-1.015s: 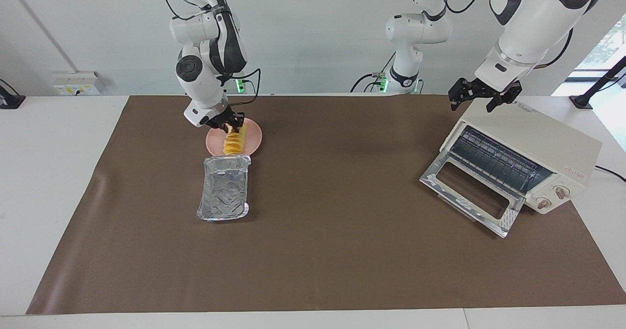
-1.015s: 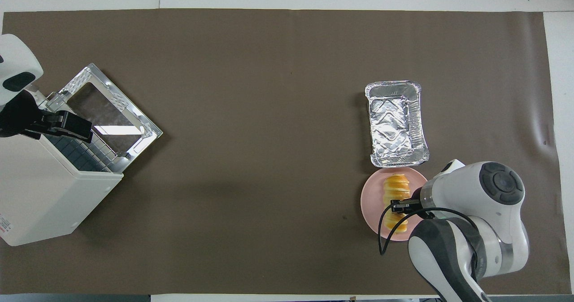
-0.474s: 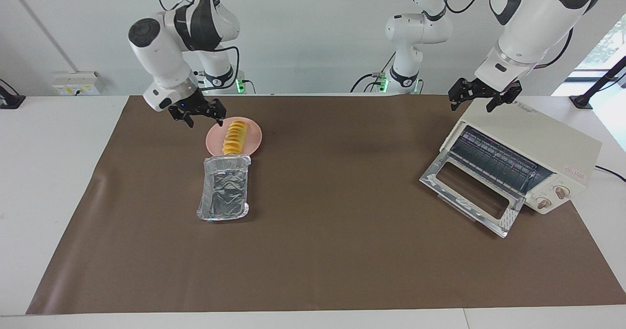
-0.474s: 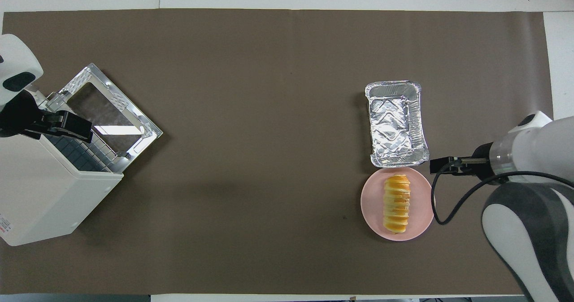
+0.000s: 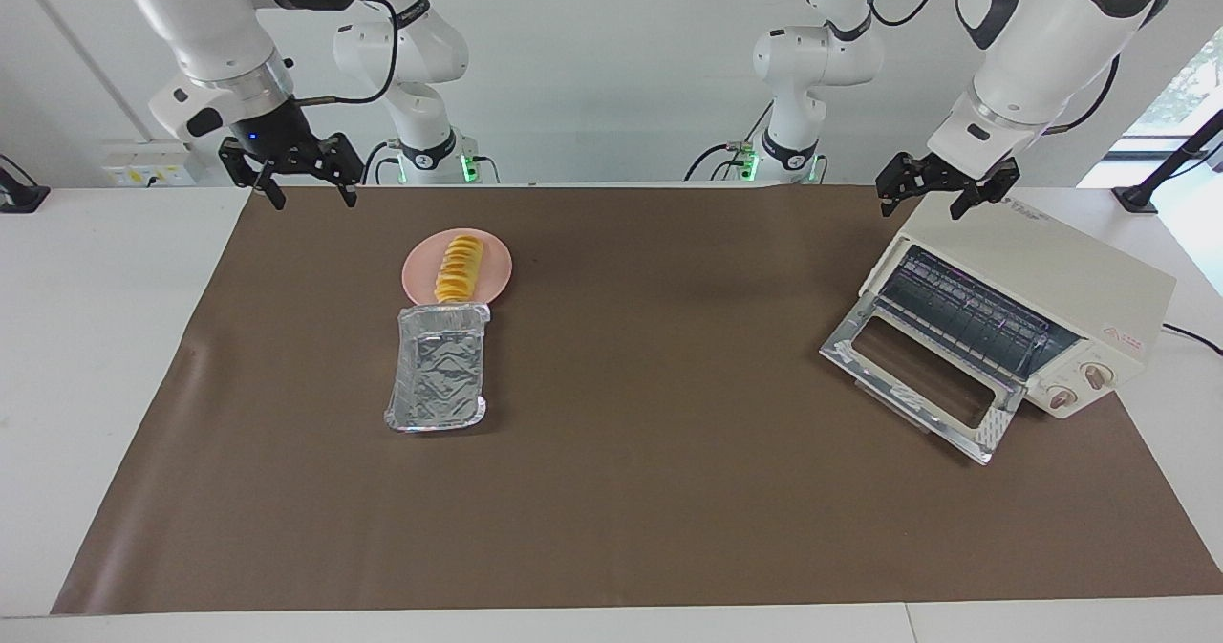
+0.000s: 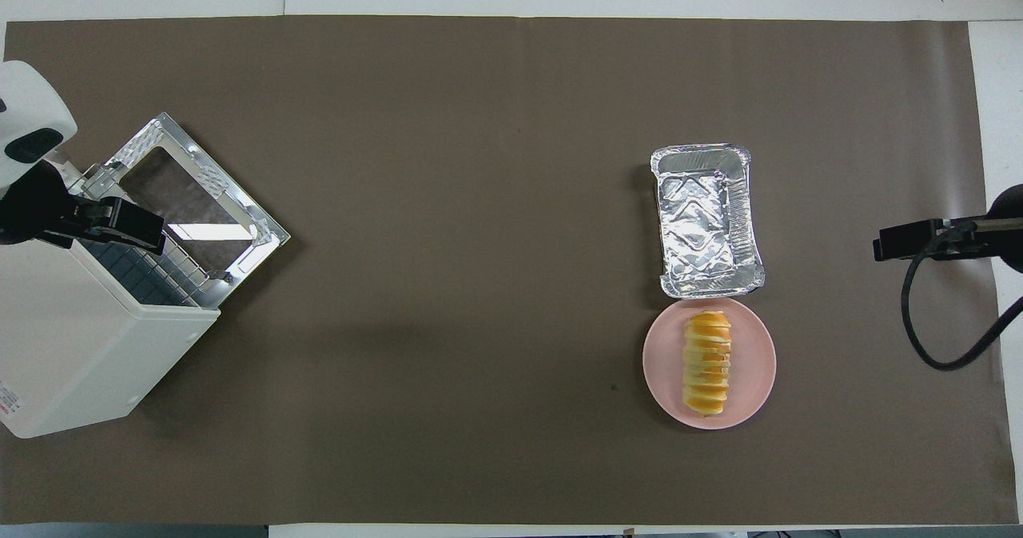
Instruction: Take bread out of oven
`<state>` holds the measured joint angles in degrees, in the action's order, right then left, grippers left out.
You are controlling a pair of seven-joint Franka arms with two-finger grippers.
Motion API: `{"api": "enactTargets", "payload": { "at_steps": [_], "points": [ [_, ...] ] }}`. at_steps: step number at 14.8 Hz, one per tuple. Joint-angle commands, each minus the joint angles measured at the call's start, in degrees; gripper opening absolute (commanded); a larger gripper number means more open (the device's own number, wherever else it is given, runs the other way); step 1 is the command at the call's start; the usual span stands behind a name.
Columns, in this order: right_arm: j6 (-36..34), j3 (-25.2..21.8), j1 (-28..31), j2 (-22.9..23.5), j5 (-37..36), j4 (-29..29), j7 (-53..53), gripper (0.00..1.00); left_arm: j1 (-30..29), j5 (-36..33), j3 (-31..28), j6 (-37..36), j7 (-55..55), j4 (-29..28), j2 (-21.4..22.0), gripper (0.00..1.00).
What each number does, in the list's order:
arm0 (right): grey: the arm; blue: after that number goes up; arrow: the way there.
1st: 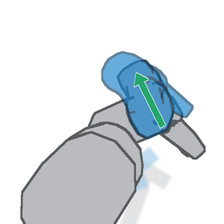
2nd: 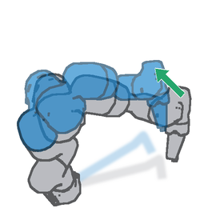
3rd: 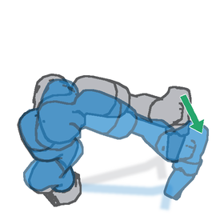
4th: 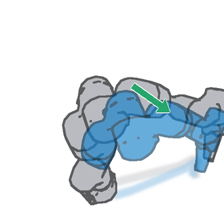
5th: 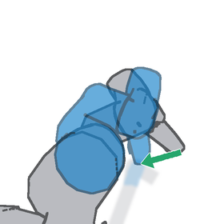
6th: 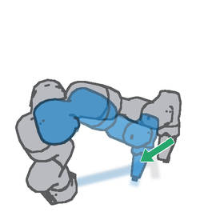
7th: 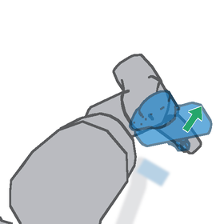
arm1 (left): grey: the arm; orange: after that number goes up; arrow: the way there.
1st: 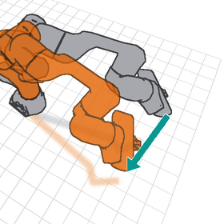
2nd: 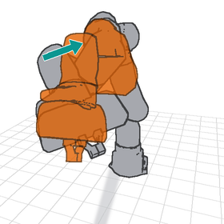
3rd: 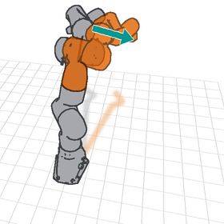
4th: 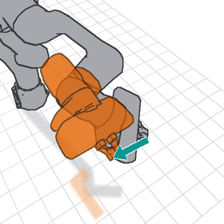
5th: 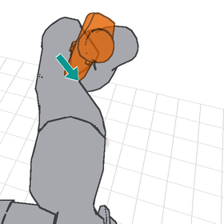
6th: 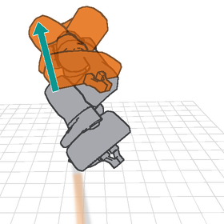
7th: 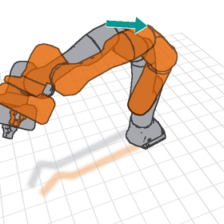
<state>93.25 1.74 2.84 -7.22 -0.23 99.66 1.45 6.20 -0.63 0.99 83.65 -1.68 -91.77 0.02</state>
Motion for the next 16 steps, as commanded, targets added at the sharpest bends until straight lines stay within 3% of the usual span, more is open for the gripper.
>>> {"api": "enactTargets", "payload": {
  "at_steps": [1, 6, 16],
  "points": [
    [-1.7, 0.5, 0.9, 5.4, -2.1, -7.5, 1.5, 1.0, -0.9, 0.9, 0.3, 0.7, -0.3, -1.1, 1.3, 1.0],
    [0.5, 0.5, 1.8, 4.8, -2.2, -5.2, 1.2, 1.0, -0.8, 0.9, 0.3, 0.7, -0.3, -1.1, 1.3, 1.0],
    [-3.3, 0.5, 3.5, 4.5, -2.3, -4.7, 1.5, 1.0, -0.9, 0.9, 0.3, 0.7, -0.3, -1.1, 1.3, 1.0]
  ]
}}
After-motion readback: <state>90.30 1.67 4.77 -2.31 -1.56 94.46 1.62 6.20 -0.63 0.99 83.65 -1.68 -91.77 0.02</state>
